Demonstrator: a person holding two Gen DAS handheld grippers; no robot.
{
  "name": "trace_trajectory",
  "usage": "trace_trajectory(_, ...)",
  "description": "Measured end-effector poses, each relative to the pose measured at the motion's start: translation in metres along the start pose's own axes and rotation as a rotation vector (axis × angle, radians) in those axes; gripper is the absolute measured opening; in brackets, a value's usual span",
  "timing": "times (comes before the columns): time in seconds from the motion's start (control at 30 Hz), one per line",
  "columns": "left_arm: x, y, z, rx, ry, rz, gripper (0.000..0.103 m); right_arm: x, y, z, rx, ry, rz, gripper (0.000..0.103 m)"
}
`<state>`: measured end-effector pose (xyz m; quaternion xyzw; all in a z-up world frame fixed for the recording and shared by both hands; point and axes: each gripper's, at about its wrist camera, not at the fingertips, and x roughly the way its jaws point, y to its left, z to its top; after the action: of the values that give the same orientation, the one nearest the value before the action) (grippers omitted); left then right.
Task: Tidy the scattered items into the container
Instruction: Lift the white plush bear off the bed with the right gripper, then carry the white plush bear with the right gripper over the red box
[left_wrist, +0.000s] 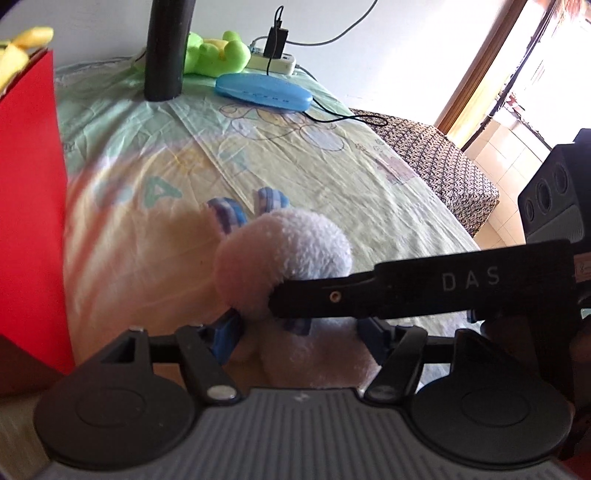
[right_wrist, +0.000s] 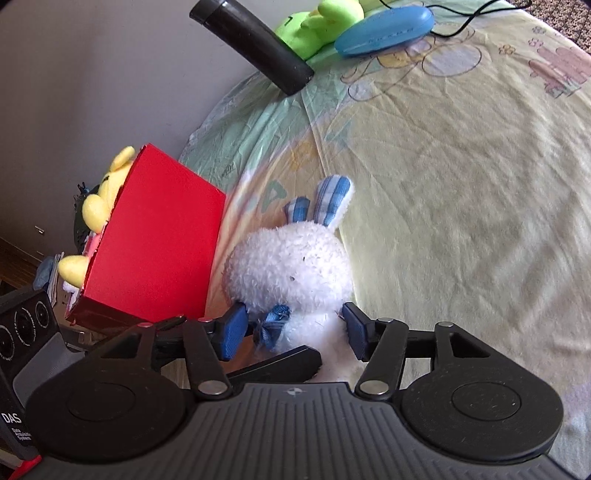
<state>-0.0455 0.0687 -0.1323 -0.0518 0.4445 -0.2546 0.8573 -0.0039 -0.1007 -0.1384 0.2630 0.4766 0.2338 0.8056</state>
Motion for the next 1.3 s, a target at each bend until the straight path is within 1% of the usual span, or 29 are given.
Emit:
trace_trajectory(0.07,0.0,-0.006,0.0,0.036,-0.001,0.015,0.07,0.001,0.004,-0.001,-0.023,-0.003,-0.011,0.051)
trace_trajectory(0.17,-0.002,-0.014,0.002,0.086,-0.007,0.031,0.069,-0.001,0.008,-0.001,-0.039,-0.007,-0.021,0.046)
trace_trajectory(0.23,-0.009,-0.018,0.005,0.105,-0.03,0.025,0.069,-0.009,0.01,-0.001,-0.05,-0.031,-0.019,0.045)
trace_trajectory(0.43,-0.044,-0.026,0.02,0.132,-0.125,-0.015,0.069,-0.042,0.034,-0.004,-0.137,-0.169,-0.015,0.045)
trace_trajectory(0.57,-0.076,-0.026,0.027,0.185,-0.202,-0.008,0.069,-0.057,0.065,-0.006,-0.226,-0.262,-0.026,0.046)
trace_trajectory(0.67,-0.105,-0.02,0.029,0.23,-0.26,0.002,0.069,-0.065,0.092,-0.01,-0.275,-0.334,-0.02,0.046)
trace_trajectory(0.73,-0.125,-0.011,0.029,0.247,-0.292,0.011,0.069,-0.067,0.112,-0.013,-0.301,-0.376,-0.009,0.046)
trace_trajectory(0.83,-0.155,0.008,0.027,0.253,-0.335,0.028,0.069,-0.064,0.14,-0.016,-0.328,-0.409,0.012,0.046)
trace_trajectory(0.97,-0.191,0.039,0.023,0.252,-0.381,0.056,0.069,-0.049,0.18,-0.019,-0.369,-0.436,0.041,0.046)
trace_trajectory(1.07,-0.21,0.066,0.02,0.233,-0.398,0.072,0.069,-0.032,0.206,-0.019,-0.395,-0.439,0.053,0.046)
trace_trajectory(1.17,-0.22,0.091,0.016,0.208,-0.396,0.081,0.069,-0.013,0.234,-0.022,-0.433,-0.436,0.029,0.046)
trace_trajectory(1.23,-0.223,0.109,0.015,0.184,-0.379,0.075,0.068,0.001,0.249,-0.025,-0.456,-0.436,-0.008,0.046)
trace_trajectory(1.3,-0.224,0.125,0.013,0.156,-0.357,0.063,0.066,0.017,0.261,-0.026,-0.463,-0.432,-0.047,0.046)
